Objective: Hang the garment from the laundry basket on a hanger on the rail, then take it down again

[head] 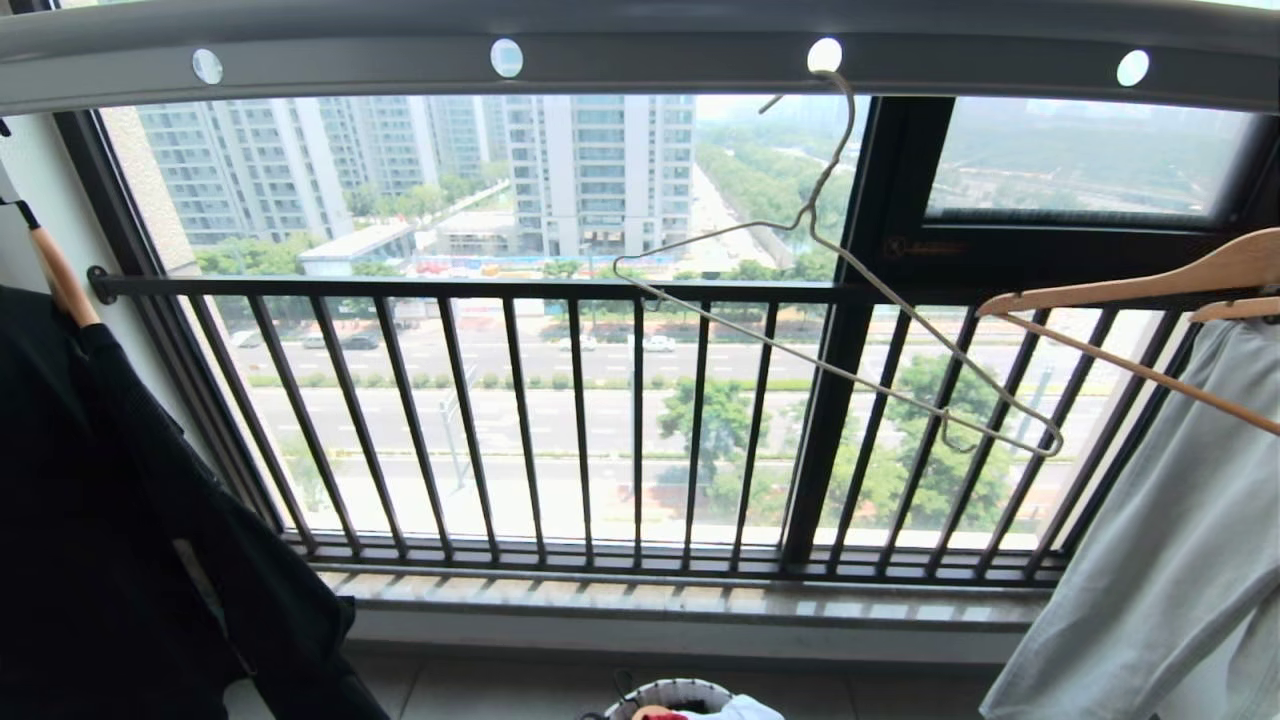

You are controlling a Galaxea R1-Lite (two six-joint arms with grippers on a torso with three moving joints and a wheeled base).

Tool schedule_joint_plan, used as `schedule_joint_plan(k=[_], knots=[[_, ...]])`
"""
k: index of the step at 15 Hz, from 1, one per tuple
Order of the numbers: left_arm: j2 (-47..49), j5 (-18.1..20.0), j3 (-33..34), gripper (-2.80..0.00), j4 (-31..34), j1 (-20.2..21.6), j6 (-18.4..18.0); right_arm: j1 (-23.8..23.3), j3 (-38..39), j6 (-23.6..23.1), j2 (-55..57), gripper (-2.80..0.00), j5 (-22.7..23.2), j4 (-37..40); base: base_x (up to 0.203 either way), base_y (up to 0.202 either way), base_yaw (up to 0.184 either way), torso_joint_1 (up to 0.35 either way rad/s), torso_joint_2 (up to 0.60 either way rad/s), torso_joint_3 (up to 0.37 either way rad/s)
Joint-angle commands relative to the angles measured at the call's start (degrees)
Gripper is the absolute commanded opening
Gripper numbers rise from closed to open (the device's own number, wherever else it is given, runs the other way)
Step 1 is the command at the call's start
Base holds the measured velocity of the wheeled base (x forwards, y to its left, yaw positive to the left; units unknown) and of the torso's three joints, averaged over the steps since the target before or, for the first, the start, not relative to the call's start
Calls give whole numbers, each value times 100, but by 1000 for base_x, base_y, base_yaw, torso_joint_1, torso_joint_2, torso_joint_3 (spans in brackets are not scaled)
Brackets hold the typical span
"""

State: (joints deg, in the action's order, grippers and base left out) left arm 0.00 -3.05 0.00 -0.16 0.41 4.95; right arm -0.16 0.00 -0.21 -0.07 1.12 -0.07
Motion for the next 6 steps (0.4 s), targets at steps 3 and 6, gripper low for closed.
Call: schedule_joint_plan(k=[3, 6], knots=[[9, -3, 0, -280, -2, 2, 6, -1, 9, 3, 7, -280, -15, -1, 0, 0, 0, 0, 0, 0], [9, -3, 0, -280, -2, 2, 6, 4, 9, 3, 7, -280, -15, -1, 0, 0, 0, 0, 0, 0]])
